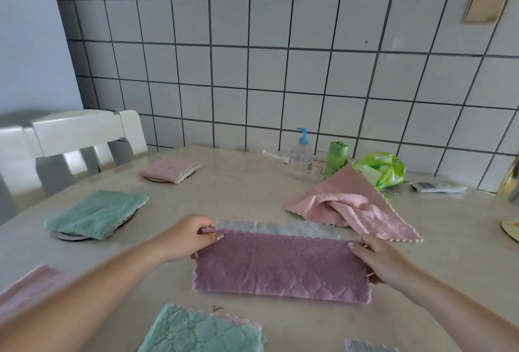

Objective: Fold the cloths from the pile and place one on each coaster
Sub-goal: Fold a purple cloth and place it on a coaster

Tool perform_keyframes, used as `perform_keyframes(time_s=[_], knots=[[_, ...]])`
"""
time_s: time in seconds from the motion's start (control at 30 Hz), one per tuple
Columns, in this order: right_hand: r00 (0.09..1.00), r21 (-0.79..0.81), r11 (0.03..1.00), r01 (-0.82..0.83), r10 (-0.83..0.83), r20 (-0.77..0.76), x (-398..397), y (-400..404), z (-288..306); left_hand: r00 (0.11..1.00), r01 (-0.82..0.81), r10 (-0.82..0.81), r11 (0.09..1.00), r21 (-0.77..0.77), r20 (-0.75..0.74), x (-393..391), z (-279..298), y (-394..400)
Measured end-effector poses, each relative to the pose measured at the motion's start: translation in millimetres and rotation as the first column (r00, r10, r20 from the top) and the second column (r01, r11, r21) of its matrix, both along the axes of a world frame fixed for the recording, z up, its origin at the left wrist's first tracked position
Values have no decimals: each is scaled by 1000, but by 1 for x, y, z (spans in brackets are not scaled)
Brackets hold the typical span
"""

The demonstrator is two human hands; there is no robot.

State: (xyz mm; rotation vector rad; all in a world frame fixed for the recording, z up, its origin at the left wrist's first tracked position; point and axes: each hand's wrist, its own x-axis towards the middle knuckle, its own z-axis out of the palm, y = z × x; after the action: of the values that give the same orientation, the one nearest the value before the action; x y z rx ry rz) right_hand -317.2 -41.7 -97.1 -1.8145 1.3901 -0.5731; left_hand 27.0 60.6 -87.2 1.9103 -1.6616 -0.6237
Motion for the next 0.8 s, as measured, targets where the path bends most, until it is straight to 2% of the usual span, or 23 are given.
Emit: perform_keyframes(time_s=[0.13,0.47,0.63,0.8], knots=[[999,-41,998,47,-48,-25,11,-26,-5,995,-98,97,995,-35,-39,4,-10,-28],[978,-143,986,80,-105,-178,37,-73,-16,962,-271,271,962,-22,15,26,-35,-70],[974,-183,977,108,-141,-178,41,-85,-23,949,-309,310,951,-15,60,24,-37,-80],[936,-261,962,75,-158,-313,47,-88,-24,938,-335,331,942,28,105,20,-37,-86]])
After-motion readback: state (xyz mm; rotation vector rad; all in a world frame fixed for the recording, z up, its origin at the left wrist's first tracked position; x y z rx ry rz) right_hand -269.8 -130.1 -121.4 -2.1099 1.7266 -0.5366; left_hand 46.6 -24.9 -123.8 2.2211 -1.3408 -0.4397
